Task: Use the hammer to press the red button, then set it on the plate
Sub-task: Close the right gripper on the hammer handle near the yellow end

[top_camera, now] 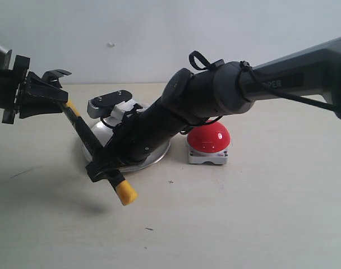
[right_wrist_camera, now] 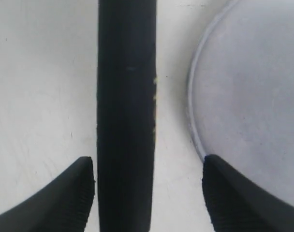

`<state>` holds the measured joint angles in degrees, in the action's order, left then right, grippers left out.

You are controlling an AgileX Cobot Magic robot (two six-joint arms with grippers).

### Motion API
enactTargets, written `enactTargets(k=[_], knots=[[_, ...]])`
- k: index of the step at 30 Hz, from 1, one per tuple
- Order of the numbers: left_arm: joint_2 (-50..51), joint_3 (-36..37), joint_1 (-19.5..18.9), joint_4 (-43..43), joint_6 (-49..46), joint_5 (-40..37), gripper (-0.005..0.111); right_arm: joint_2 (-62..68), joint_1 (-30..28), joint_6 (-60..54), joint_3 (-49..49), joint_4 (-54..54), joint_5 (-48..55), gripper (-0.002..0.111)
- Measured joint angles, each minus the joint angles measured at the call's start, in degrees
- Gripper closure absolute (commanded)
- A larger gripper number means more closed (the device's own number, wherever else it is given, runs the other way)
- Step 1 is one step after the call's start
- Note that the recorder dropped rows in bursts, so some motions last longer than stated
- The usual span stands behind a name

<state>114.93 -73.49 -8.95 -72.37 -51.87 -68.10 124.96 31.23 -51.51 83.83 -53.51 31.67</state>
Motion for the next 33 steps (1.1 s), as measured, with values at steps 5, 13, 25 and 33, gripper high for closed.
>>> enactTargets(k=[5,13,25,33], knots=[[0.0,0.0,0.0,0.0,0.0,0.0,0.107,0.1,0.0,-0.4,0.5,-0.5,-0.1,0.051],[0.0,0.0,0.0,0.0,0.0,0.0,0.107,0.1,0.0,-0.4,0.8,-1.1,0.4,0.051],[0.0,0.0,0.0,0.0,0.0,0.0,0.107,0.1,0.0,-0.4,0.8,-1.5,2.6,0.052],[0.0,0.0,0.0,0.0,-0.1,0.0,0.107,0.2,0.0,-0.3,0.8,-2.0,1.9,0.052]])
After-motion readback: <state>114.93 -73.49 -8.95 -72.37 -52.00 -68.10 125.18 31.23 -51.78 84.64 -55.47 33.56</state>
